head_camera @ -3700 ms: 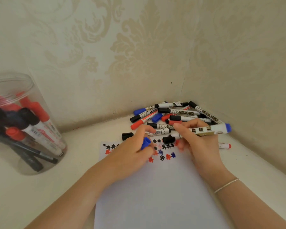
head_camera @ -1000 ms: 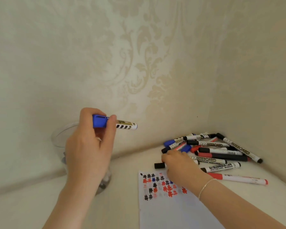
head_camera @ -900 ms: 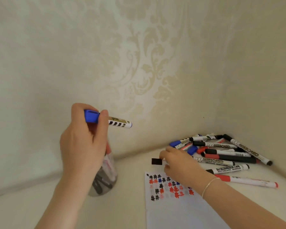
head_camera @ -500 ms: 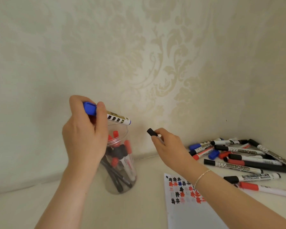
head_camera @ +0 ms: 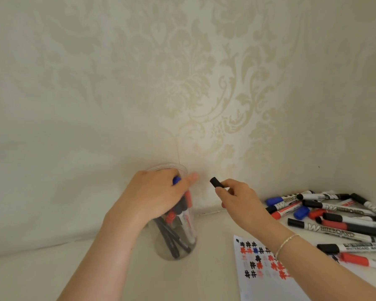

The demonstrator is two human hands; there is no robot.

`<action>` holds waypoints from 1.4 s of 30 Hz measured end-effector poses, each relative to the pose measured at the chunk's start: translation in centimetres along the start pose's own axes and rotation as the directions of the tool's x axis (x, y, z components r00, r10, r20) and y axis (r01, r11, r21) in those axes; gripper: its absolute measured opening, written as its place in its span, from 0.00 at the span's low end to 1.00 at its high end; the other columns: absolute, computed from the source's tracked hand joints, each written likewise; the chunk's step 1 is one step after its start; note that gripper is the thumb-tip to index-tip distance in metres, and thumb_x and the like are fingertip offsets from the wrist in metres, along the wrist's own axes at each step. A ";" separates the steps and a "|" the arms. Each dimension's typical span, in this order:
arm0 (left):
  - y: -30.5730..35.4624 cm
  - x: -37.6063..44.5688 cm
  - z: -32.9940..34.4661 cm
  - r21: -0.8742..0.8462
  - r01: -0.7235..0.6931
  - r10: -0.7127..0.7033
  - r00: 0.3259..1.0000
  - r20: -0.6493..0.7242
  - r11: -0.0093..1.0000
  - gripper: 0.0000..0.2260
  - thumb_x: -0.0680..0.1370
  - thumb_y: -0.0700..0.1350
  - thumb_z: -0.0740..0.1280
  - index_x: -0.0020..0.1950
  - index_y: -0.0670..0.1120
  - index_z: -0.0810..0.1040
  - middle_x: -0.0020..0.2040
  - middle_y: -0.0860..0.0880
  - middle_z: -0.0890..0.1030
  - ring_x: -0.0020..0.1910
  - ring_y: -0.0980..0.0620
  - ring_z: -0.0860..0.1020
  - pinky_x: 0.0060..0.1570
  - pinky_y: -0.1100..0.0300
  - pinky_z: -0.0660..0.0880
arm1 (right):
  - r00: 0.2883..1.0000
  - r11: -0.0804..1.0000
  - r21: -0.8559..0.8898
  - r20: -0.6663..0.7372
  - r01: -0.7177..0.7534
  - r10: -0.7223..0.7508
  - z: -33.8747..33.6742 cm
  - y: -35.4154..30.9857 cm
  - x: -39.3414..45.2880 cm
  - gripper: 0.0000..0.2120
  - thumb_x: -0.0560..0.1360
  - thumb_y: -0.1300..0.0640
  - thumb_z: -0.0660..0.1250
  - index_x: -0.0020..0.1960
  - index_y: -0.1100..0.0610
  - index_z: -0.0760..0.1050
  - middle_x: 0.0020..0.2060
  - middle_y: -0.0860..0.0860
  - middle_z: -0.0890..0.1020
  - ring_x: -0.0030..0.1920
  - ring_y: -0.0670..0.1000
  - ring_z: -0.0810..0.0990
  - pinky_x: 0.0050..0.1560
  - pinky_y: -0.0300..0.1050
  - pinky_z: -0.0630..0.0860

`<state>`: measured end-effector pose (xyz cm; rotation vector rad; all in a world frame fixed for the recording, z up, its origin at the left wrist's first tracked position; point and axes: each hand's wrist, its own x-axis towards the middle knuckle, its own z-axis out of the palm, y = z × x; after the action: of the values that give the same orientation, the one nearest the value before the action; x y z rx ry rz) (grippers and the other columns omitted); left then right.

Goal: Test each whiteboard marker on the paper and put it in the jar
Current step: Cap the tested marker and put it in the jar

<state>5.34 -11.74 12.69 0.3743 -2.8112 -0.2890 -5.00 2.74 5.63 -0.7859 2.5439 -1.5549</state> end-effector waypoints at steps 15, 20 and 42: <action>5.5 2.2 2.5 0.115 -0.339 0.338 0.941 0.027 0.934 0.13 0.79 0.60 0.57 0.47 0.55 0.77 0.37 0.58 0.81 0.33 0.65 0.75 0.39 0.66 0.71 | 0.965 0.968 0.093 -0.102 -0.234 0.243 -6.4 4.6 -0.5 0.10 0.77 0.63 0.56 0.53 0.58 0.74 0.32 0.56 0.73 0.25 0.51 0.66 0.27 0.42 0.63; 7.2 3.0 2.7 0.136 -0.369 0.367 0.929 0.040 0.919 0.14 0.78 0.62 0.58 0.46 0.54 0.76 0.42 0.57 0.81 0.36 0.62 0.76 0.43 0.61 0.74 | 0.936 0.913 0.207 0.046 -0.352 0.350 -8.5 4.9 -2.0 0.17 0.79 0.67 0.56 0.67 0.62 0.70 0.38 0.61 0.79 0.24 0.48 0.76 0.24 0.37 0.73; 13.3 1.7 13.9 -0.459 -0.343 0.497 0.824 0.273 0.820 0.12 0.83 0.50 0.54 0.65 0.55 0.71 0.41 0.54 0.77 0.31 0.61 0.70 0.30 0.67 0.67 | 0.887 0.697 0.548 0.256 -0.461 0.385 -13.1 8.9 -6.4 0.11 0.71 0.49 0.72 0.46 0.56 0.80 0.32 0.51 0.76 0.28 0.48 0.70 0.32 0.40 0.71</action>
<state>-3.50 2.53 3.20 -0.4615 -2.9906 -0.8842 -6.91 19.55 3.18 -0.1776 1.7678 -1.8830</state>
